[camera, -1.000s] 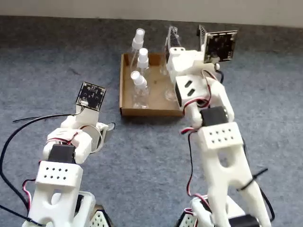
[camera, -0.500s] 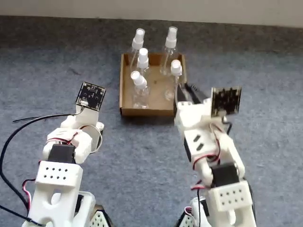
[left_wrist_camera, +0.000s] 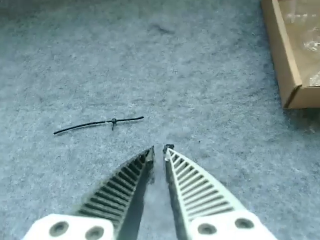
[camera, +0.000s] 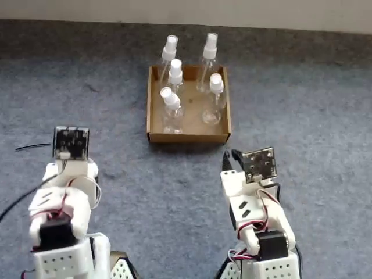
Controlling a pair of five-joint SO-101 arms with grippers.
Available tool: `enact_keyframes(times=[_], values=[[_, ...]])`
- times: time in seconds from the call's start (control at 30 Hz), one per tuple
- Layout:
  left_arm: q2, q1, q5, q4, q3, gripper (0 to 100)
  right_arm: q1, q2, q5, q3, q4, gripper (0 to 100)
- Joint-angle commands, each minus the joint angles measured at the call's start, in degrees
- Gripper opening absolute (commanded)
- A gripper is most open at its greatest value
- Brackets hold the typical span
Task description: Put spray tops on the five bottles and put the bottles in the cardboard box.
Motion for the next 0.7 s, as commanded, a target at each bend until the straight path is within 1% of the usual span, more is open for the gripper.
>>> enact_keyframes(times=[0.0,0.03,0.17,0.23,0.4,0.43,0.5,0.6,0.67], values=[[-19.3,-3.6,-0.2,-3.7,11.8,6,0.9,-0.4,2.2,3.5,1.2,0.9],[-21.2,-4.4,-0.2,-5.3,14.6,6,0.9,-0.3,2.5,5.1,1.2,0.9],[-16.1,-5.7,-0.3,-14.9,25.3,6,2.6,-0.3,4.0,11.5,1.2,0.9],[-14.7,-5.5,-0.2,-19.6,27.4,6,4.5,-0.2,4.3,13.3,2.7,0.9],[-13.8,-5.7,-0.2,-19.4,27.2,5,9.5,0.1,4.3,14.2,4.1,0.9],[-13.6,-5.7,-0.2,-18.1,27.3,5,10.3,0.3,4.3,14.2,4.4,0.9],[-13.3,-5.7,-0.2,-13.0,27.3,5,11.6,0.3,4.3,14.2,7.5,0.9],[-13.3,-5.7,-0.2,-2.7,27.3,5,11.8,0.3,4.3,14.2,17.0,0.9],[-13.8,-5.7,-0.2,5.1,27.2,5,11.9,0.3,4.3,14.2,25.5,0.9]])
